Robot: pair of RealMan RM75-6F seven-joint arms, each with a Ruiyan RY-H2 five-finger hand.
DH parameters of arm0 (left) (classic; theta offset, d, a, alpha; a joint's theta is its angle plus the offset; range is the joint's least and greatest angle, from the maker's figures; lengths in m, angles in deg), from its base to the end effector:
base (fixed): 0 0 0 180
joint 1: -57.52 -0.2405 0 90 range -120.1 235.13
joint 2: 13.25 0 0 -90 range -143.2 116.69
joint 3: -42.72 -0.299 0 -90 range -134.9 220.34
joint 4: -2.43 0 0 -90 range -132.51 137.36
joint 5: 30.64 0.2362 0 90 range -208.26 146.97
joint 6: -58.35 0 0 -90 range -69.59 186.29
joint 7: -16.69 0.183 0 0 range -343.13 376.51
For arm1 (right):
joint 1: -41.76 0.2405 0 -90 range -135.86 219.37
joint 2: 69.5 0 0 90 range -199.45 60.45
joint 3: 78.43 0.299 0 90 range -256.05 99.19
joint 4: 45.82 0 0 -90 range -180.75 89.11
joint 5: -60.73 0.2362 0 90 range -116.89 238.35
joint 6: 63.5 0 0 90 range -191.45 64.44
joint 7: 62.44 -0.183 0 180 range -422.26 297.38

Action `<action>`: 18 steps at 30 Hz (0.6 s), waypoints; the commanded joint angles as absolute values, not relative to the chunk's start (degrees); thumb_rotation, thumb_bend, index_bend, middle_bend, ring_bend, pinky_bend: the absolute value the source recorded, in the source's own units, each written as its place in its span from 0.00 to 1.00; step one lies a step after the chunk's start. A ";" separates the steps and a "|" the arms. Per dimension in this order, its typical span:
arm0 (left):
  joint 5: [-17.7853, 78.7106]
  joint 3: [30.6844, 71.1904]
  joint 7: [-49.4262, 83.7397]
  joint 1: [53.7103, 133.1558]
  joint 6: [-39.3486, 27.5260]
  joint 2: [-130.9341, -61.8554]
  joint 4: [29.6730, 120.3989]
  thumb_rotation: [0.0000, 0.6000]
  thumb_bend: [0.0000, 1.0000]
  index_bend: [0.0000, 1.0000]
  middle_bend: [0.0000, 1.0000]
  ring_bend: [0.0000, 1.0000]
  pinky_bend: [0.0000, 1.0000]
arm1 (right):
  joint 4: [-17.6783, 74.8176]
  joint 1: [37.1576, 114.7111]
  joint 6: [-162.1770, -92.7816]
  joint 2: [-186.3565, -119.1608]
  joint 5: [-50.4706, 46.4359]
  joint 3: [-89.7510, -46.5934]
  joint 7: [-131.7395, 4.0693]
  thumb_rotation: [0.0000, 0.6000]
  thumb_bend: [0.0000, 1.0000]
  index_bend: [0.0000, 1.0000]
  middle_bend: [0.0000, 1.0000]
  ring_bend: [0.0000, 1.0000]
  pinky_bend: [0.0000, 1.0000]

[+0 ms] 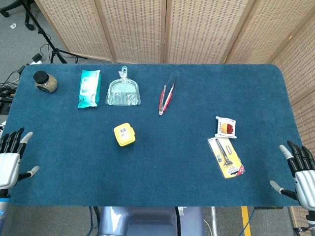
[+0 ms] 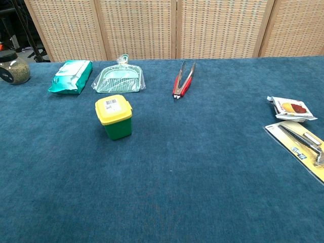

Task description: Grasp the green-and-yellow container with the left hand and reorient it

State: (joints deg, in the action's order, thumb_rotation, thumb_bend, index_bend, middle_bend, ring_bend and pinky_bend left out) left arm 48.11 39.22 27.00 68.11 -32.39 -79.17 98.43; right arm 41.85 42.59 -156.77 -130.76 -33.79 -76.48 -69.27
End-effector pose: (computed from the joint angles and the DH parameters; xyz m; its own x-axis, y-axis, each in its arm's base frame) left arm -0.3470 0.2324 0.1417 0.4805 -0.0051 0.8770 0.8767 0.0285 -0.4801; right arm -0.3605 -0.1950 0.1890 0.4040 0.0868 0.9107 -0.9059 -0.1008 0.4114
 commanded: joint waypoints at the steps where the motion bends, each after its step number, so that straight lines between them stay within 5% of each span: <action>1: 47.33 39.41 26.88 67.49 -30.99 -78.70 98.99 1.00 0.00 0.00 0.00 0.00 0.00 | 42.90 42.46 -155.84 -130.25 -32.80 -76.62 -66.93 1.00 0.00 0.02 0.00 0.00 0.00; 7: 49.60 40.35 25.23 68.45 -28.45 -78.21 97.20 1.00 0.00 0.00 0.00 0.00 0.00 | 44.14 42.07 -156.45 -130.07 -32.57 -76.55 -66.72 1.00 0.00 0.02 0.00 0.00 0.00; 18: 62.63 43.78 21.04 83.71 -13.70 -79.37 89.14 1.00 0.00 0.00 0.00 0.00 0.00 | 44.37 42.16 -156.09 -130.17 -30.48 -75.51 -67.71 1.00 0.00 0.02 0.00 0.00 0.00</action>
State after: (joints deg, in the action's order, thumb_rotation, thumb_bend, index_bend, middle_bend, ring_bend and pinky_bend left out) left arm 60.44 42.51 22.03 80.00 -17.42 -78.55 91.37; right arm 44.35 42.14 -156.22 -130.16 -30.69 -75.63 -67.68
